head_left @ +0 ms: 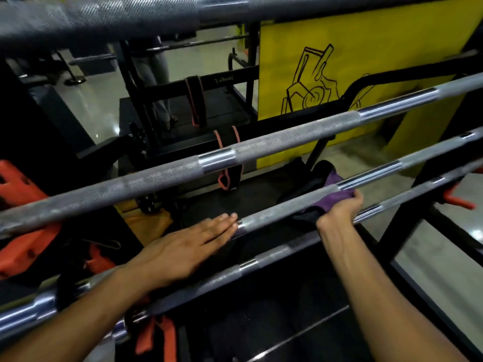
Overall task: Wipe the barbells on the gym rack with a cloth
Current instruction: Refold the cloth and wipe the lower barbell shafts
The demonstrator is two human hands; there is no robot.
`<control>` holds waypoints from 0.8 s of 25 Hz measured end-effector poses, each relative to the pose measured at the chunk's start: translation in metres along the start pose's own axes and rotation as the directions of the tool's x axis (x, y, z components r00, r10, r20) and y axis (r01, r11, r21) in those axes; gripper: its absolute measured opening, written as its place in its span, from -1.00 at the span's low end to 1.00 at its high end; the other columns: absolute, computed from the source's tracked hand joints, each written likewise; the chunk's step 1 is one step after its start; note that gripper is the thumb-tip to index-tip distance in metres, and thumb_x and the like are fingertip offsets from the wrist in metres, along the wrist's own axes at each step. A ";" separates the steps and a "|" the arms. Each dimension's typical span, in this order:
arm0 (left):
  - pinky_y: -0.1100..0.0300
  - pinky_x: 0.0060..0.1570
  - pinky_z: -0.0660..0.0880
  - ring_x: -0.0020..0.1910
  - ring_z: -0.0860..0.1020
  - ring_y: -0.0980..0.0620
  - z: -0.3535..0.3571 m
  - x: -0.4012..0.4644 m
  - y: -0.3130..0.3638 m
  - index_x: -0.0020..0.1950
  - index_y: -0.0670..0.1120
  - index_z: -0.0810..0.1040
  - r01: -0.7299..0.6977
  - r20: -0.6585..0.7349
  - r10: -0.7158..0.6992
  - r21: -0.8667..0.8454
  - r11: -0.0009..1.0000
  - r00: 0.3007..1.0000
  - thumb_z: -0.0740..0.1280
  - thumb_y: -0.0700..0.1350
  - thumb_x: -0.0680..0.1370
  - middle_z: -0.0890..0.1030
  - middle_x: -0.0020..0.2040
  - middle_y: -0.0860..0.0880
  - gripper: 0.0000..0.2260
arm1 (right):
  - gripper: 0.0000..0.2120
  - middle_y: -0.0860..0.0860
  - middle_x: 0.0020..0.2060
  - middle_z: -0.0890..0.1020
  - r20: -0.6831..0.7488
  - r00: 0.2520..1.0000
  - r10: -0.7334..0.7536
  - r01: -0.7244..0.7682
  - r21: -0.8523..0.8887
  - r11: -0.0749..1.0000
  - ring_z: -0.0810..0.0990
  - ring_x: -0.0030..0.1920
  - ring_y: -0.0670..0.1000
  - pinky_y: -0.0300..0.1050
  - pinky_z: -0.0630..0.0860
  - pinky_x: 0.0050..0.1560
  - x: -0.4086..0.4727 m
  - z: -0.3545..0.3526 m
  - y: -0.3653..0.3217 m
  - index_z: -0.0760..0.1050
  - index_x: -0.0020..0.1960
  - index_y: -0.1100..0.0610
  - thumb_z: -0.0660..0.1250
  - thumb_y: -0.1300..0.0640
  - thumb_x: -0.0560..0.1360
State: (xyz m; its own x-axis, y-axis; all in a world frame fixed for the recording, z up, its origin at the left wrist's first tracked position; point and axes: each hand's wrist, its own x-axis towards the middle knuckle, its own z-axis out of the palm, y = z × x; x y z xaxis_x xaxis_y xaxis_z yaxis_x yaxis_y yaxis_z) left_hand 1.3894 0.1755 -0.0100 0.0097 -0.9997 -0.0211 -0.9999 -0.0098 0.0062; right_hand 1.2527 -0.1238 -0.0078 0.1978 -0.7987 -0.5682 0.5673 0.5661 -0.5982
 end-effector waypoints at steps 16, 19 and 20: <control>0.23 0.56 -0.18 0.61 -0.18 0.12 -0.005 -0.001 0.004 0.65 -0.08 -0.04 -0.024 -0.003 0.024 0.042 0.999 1.000 0.12 -0.37 0.56 -0.12 0.65 -0.01 -0.31 | -0.66 0.04 -0.05 0.61 0.059 0.997 0.045 -0.048 0.051 0.998 0.59 -0.15 0.04 -0.13 0.54 -0.12 -0.042 -0.002 0.047 0.56 0.06 0.07 0.05 -0.03 0.66; 0.26 0.55 -0.19 0.61 -0.14 0.12 -0.003 0.001 0.003 0.64 -0.10 0.01 -0.024 -0.028 0.025 0.029 0.999 0.999 0.15 -0.37 0.55 -0.03 0.65 -0.04 -0.31 | -0.62 0.09 0.03 0.62 0.029 1.000 0.010 -0.011 0.036 0.999 0.64 0.08 0.17 0.03 0.57 0.18 -0.004 -0.001 0.020 0.57 -0.05 0.06 0.02 -0.04 0.64; 0.26 0.55 -0.18 0.61 -0.13 0.13 0.000 0.001 0.002 0.64 -0.09 -0.01 -0.026 -0.037 0.027 0.019 0.999 0.999 0.17 -0.38 0.55 -0.03 0.65 -0.03 -0.30 | -0.62 0.10 0.03 0.63 0.025 1.000 0.014 -0.015 0.036 0.999 0.62 0.16 0.18 0.07 0.54 0.24 0.002 -0.002 0.016 0.57 -0.07 0.05 0.02 -0.06 0.63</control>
State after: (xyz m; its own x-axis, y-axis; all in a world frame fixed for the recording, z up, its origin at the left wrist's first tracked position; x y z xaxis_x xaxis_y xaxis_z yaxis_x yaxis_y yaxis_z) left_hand 1.3875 0.1741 -0.0098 -0.0167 -0.9997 0.0157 -0.9998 0.0165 -0.0119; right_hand 1.2602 -0.1162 -0.0198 0.2255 -0.7958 -0.5620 0.5928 0.5699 -0.5691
